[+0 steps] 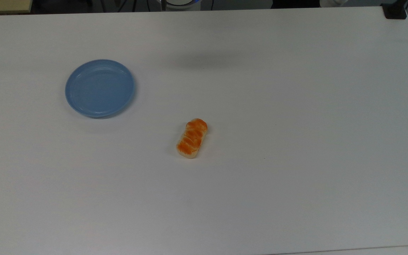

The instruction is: Put the bread on a plate

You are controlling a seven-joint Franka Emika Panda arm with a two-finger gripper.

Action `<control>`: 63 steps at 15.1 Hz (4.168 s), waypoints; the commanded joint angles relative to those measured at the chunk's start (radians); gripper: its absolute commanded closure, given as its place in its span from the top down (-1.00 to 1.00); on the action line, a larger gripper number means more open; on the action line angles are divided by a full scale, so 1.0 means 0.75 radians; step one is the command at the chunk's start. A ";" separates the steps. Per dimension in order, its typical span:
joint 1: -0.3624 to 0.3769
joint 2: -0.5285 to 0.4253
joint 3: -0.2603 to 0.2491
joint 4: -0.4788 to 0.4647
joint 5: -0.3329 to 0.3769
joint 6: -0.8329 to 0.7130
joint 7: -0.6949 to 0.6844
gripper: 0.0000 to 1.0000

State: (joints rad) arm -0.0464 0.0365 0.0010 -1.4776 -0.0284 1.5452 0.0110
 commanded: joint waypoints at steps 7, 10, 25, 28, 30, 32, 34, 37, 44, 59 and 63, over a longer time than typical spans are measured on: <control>0.005 -0.022 -0.003 -0.024 0.032 0.032 0.008 1.00; 0.007 -0.020 -0.003 -0.024 0.032 0.030 0.026 1.00; 0.005 -0.020 -0.003 -0.026 0.032 0.018 0.028 1.00; 0.005 -0.018 -0.003 -0.026 0.034 0.018 0.028 1.00; 0.005 -0.018 -0.003 -0.026 0.032 0.018 0.036 1.00; 0.007 -0.018 -0.003 -0.026 0.032 0.020 0.053 1.00; 0.007 -0.020 -0.003 -0.028 0.032 0.014 0.051 1.00; 0.003 -0.020 -0.003 -0.024 0.030 -0.017 0.053 1.00; 0.003 0.008 -0.003 -0.018 0.028 0.018 0.149 1.00; 0.148 0.339 -0.003 0.031 0.021 0.378 0.492 1.00; 0.193 0.528 -0.003 0.119 0.017 0.443 0.619 1.00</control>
State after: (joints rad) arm 0.0844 0.3591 0.0044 -1.4563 -0.0251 1.8687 0.4053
